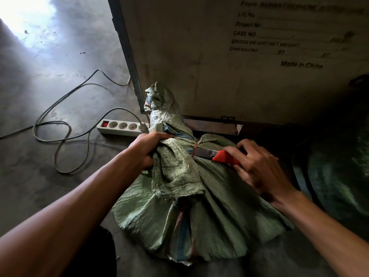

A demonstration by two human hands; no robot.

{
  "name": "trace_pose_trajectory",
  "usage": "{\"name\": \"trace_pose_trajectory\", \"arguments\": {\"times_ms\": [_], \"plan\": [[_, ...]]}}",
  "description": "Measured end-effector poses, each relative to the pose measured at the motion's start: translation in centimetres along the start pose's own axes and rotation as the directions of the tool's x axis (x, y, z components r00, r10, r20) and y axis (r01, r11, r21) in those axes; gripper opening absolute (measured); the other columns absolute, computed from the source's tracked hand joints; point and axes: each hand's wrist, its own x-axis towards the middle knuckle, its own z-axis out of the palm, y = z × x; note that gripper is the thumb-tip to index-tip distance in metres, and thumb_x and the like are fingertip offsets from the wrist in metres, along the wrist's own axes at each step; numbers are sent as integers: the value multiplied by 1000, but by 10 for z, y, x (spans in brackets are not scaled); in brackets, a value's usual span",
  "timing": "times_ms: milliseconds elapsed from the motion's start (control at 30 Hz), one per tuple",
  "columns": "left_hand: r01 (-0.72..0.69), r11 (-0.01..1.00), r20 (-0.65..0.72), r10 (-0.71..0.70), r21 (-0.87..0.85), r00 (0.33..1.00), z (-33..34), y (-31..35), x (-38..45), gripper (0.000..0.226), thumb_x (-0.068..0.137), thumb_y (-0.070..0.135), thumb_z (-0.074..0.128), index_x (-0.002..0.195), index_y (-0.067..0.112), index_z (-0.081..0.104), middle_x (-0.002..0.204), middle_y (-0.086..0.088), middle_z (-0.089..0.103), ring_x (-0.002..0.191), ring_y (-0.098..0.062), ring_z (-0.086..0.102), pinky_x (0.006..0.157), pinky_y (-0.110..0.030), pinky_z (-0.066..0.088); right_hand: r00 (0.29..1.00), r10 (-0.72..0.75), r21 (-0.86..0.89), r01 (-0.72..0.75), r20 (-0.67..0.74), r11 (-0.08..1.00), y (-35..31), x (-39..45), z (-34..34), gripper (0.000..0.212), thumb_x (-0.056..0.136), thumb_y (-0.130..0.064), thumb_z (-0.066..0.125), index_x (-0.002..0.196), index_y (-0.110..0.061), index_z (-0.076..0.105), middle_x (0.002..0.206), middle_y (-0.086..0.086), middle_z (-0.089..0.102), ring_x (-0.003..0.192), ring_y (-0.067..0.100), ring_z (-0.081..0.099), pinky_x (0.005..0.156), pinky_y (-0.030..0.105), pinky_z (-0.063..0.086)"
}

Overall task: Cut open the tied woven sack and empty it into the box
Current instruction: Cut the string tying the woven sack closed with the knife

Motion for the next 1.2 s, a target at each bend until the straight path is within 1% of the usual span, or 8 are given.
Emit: {"name": "trace_pose_trajectory", "arguments": {"times_ms": [300,433,567,733,833,1000,1100,1200], "plan": [[47,997,18,-48,55,999,0,-11,-3,7,84,3,61,78,-1,61,45,-10,65,35,-19,61,36,-29,53,976,120,55,-112,-183,992,-18,11,2,49,78,-21,70,121,-13,49,97,15,59,81,30,62,57,42,58],[-57,998,28,56,29,998,-1,-17,-4,15,77,-3,66,92,-6,65,59,-13,69,45,-22,66,50,-38,60,947,203,188,-159,-247,969,-12,33,-16,46,81,-26,67,123,-18,49,102,11,57,89,26,60,65,38,57],[-269,960,46,266,74,963,-1,-16,-9,24,75,-3,69,99,-1,66,75,-11,75,61,-21,71,56,-31,58,896,442,728,-331,44,600,-19,42,-13,36,83,-25,66,119,-27,58,103,-9,58,92,3,56,72,5,41],[-420,880,145,396,222,907,-5,-14,-9,75,54,10,84,122,16,52,104,-13,73,94,-27,70,81,-40,56,888,441,910,-282,128,303,-43,58,-10,23,87,-16,62,96,-36,63,90,-21,63,78,-24,55,69,-6,38],[-423,870,249,364,254,898,-4,-8,-13,67,60,13,83,121,20,55,108,-13,72,98,-31,68,89,-47,54,886,449,927,-260,117,271,-51,61,0,22,87,-12,61,107,-18,67,95,-9,68,78,-19,59,74,-1,42],[-253,948,320,183,192,929,-15,9,-17,70,70,69,61,119,20,63,114,-16,68,94,-29,61,82,-39,45,896,426,944,-240,126,226,-56,59,8,31,87,-5,59,116,-16,62,99,-16,66,82,-22,58,78,-2,41],[-305,940,198,272,156,941,-14,7,-14,54,82,59,56,114,16,63,87,-7,75,67,-16,67,59,-25,48,910,384,915,-278,154,292,-58,59,5,30,90,-9,57,118,-14,63,105,-13,67,85,-21,57,80,-1,41],[-352,931,154,336,95,929,-13,3,-9,41,89,48,55,110,14,65,105,-12,72,86,-25,64,68,-32,45,909,410,875,-258,76,409,-57,57,-10,23,92,-14,54,103,-30,66,85,-22,66,73,-17,58,67,4,43]]}}
